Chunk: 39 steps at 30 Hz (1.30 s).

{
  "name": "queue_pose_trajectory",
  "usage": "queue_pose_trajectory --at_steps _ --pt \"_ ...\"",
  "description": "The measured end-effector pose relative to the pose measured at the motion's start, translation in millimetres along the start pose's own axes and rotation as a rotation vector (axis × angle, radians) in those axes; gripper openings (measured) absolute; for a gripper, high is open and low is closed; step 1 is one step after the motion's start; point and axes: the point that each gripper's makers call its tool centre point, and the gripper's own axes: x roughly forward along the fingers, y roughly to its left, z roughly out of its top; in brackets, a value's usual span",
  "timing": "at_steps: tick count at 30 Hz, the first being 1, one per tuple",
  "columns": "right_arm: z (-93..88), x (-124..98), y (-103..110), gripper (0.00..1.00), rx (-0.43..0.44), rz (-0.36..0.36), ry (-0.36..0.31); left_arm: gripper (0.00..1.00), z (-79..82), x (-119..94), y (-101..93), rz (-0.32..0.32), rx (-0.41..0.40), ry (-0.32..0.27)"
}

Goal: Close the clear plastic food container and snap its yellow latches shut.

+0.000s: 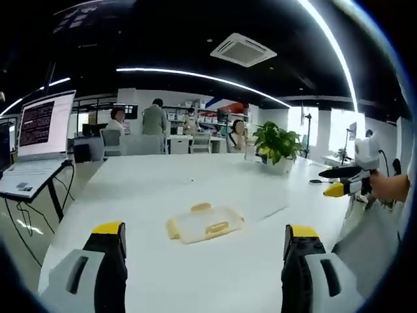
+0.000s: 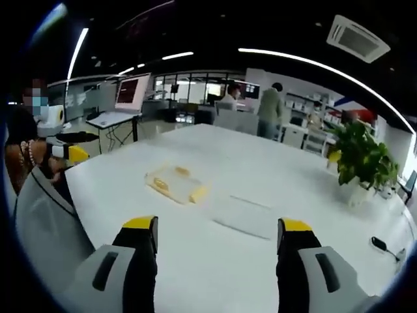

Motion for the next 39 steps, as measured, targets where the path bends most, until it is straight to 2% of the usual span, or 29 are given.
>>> queue_pose_trajectory --at_steps 1,5,9,14,18,21,25,28,31,35,39 --pt "3.3 3 1 0.73 -0.011 0.007 -0.004 0.99 0.2 3 3.5 0.0 -0.007 0.002" --pt "14.7 26 7 0.72 -0.153 0.04 0.003 0.99 -1.4 18 18.1 0.0 -0.022 0.025" --pt "30.5 49 17 0.68 -0.253 0.089 -0.004 0.99 3.2 32 29.0 0.008 -0.016 0.02" --pt "46.4 73 24 0.63 -0.404 0.13 -0.002 0.99 9.8 54 38.8 -0.011 0.063 0.06" --pt "56.0 88 29 0.6 -0.429 0.173 -0.009 0.99 16.2 70 40.6 -0.039 0.111 0.071" --pt "58.7 101 32 0.6 -0.446 0.224 0.007 0.99 5.2 84 45.6 -0.055 0.182 0.149" --pt "57.7 115 28 0.57 -0.469 0.252 0.042 0.99 -6.4 98 46.5 -0.088 0.243 0.201" --pt "55.2 127 25 0.56 -0.487 0.276 0.075 0.99 -14.1 107 52.1 -0.085 0.245 0.247" --pt "51.7 137 24 0.56 -0.516 0.297 0.098 0.99 -16.2 116 58.0 -0.091 0.257 0.264" --pt "41.1 154 24 0.56 -0.55 0.34 0.134 0.99 -28.1 124 66.0 -0.119 0.321 0.362" --pt "27.3 172 25 0.55 -0.59 0.394 0.193 0.99 -29.0 133 65.7 -0.164 0.392 0.392"
